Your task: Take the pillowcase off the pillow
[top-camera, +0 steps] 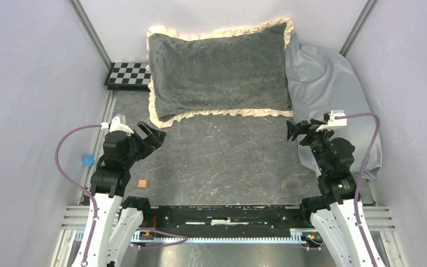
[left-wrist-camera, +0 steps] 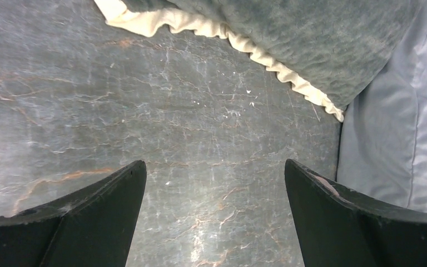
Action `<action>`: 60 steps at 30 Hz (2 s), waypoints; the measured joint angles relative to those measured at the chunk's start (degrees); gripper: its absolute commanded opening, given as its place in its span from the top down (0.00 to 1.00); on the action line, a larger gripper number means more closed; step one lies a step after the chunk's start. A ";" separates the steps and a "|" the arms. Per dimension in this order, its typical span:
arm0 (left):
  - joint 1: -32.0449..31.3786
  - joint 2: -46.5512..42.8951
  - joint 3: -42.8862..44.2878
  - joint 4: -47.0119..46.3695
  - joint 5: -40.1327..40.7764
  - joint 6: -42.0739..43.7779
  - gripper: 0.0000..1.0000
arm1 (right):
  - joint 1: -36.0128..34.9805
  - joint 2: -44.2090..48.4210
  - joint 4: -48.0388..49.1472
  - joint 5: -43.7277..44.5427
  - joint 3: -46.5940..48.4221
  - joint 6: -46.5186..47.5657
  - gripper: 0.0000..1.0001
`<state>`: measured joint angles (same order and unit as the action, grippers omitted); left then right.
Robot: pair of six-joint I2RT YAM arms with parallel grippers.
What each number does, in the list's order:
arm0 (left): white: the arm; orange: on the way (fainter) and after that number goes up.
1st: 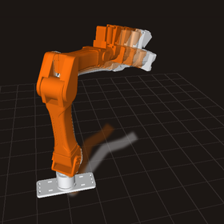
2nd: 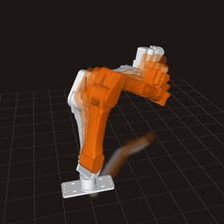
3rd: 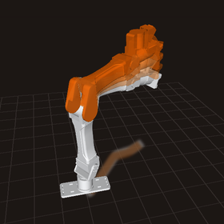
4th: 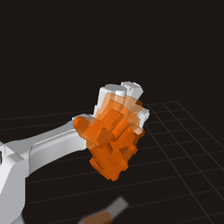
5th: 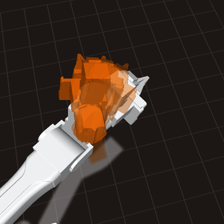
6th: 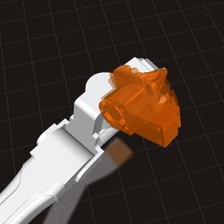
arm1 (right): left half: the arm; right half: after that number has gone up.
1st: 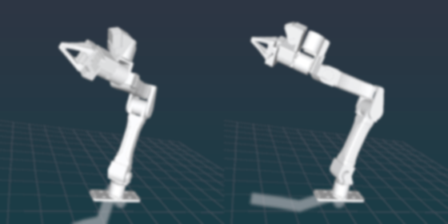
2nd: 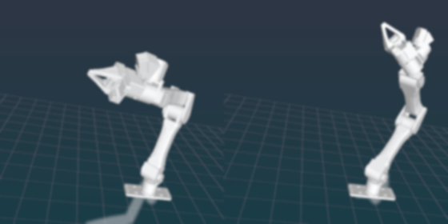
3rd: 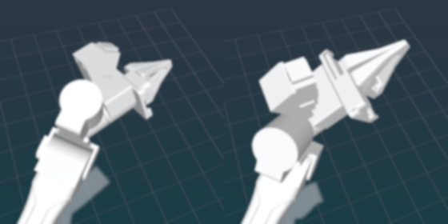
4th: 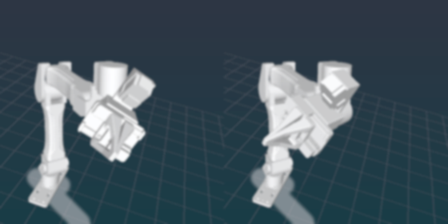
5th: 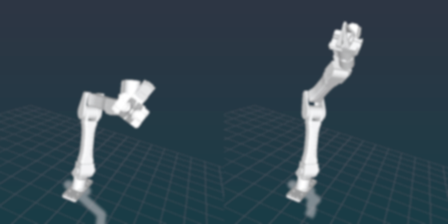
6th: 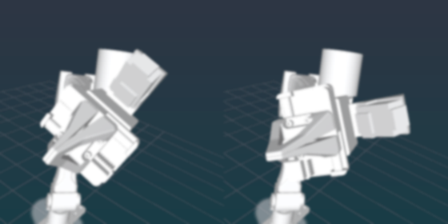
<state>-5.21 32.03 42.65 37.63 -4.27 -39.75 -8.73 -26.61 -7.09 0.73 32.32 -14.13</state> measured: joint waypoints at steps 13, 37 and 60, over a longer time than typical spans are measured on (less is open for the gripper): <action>-0.02 15.28 -9.53 -21.22 7.04 -5.99 0.00 | 0.00 -6.82 5.05 -11.87 0.02 -2.54 0.02; 0.17 62.23 7.61 -43.63 15.91 8.48 0.00 | 0.00 -7.19 9.99 -18.97 0.02 -2.16 0.02; 8.63 79.97 27.21 -29.83 -0.50 8.50 0.94 | 0.00 -4.26 10.08 -19.76 0.02 -2.19 0.02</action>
<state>3.42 112.01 69.87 7.79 -4.78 -31.24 -8.73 -30.87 2.98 -19.03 32.34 -16.32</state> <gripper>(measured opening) 0.318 0.979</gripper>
